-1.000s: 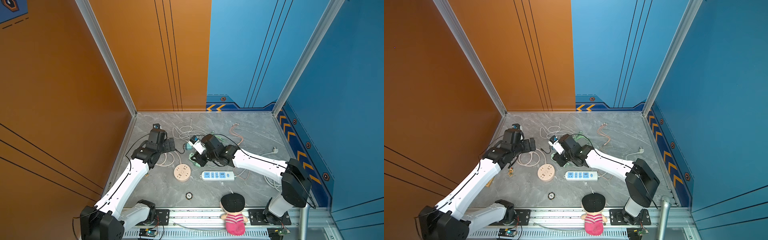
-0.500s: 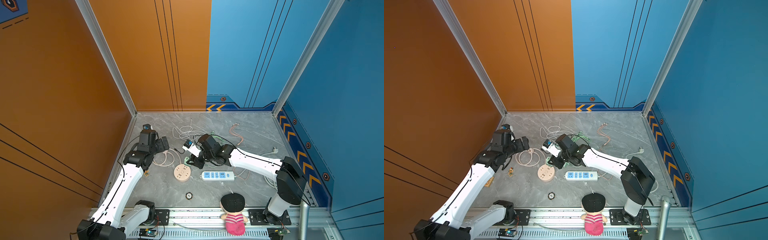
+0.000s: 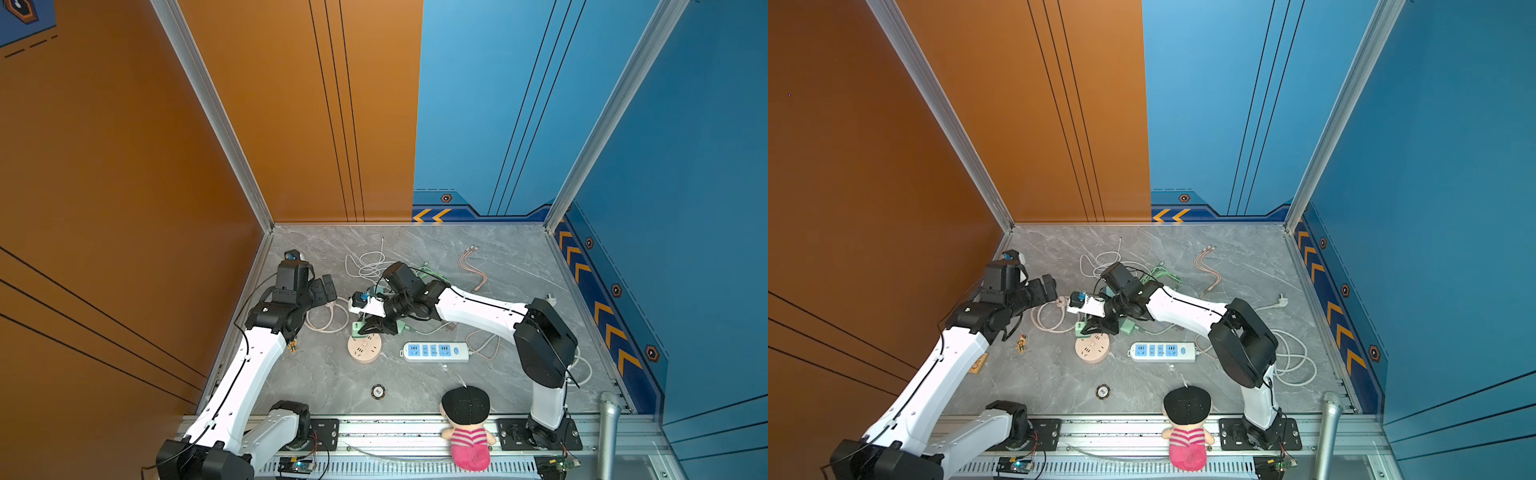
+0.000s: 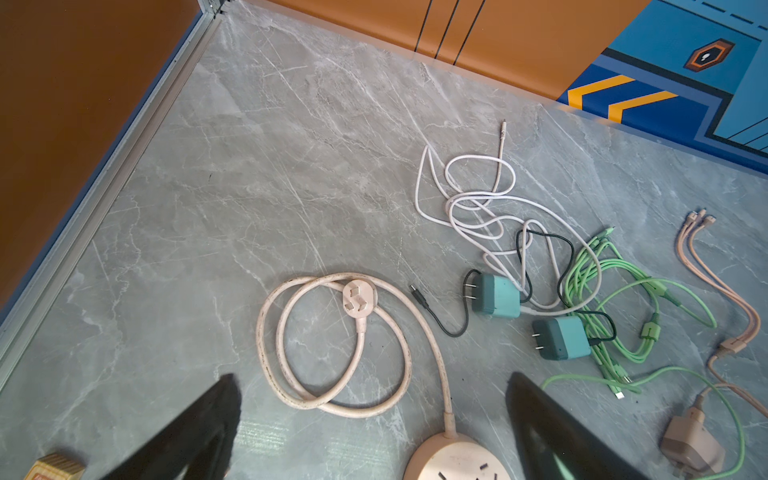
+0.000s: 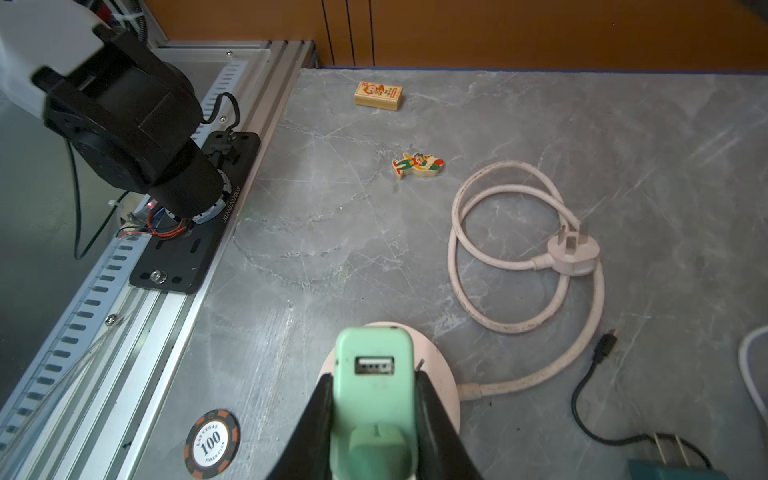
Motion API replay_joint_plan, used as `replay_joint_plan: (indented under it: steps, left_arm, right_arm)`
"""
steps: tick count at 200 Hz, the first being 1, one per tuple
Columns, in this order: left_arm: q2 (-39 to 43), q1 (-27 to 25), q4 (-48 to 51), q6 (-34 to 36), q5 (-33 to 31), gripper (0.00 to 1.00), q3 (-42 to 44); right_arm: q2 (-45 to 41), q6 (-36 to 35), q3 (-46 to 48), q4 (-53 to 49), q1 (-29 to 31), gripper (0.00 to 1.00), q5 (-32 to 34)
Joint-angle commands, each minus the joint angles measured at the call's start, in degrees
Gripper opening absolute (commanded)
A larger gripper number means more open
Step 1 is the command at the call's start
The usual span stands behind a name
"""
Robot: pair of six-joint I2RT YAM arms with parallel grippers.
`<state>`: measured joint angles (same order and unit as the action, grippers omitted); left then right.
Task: Insert the plug
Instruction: 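Carry the charger toward the round pink power strip while the left gripper draws back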
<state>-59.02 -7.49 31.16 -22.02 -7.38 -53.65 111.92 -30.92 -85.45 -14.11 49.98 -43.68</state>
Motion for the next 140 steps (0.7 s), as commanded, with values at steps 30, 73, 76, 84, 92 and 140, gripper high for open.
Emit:
replay_joint_plan:
  steps: [30,73,76,84,92,140]
  left_arm:
    - [0.3,1.4,1.1,1.3,2.0,1.00,1.9]
    - [-1.0,1.5,3.5,-2.9,6.7,0.67,2.0]
    - [-0.9,1.4,4.0,-3.5,6.8,0.62,2.0]
    - [-0.3,1.1,5.1,-4.5,7.2,0.54,2.0]
    - [0.2,0.0,6.0,-5.3,7.1,0.50,1.9]
    - [0.7,-6.3,12.7,-8.6,3.2,0.49,-0.4]
  right_arm:
    - [5.2,-5.7,-6.8,-2.2,-2.9,0.00,-10.4]
    - [3.9,-6.5,-4.1,-3.3,-3.3,0.00,-7.7]
    - [3.7,-6.6,-3.7,-3.2,-3.3,0.00,-7.2]
    - [2.9,-7.2,-2.7,-3.3,-3.3,0.00,-5.7]
    - [2.1,-7.7,-1.6,-3.7,-3.3,0.00,-4.2]
    - [-3.9,3.6,3.0,-5.2,-2.7,0.00,6.1]
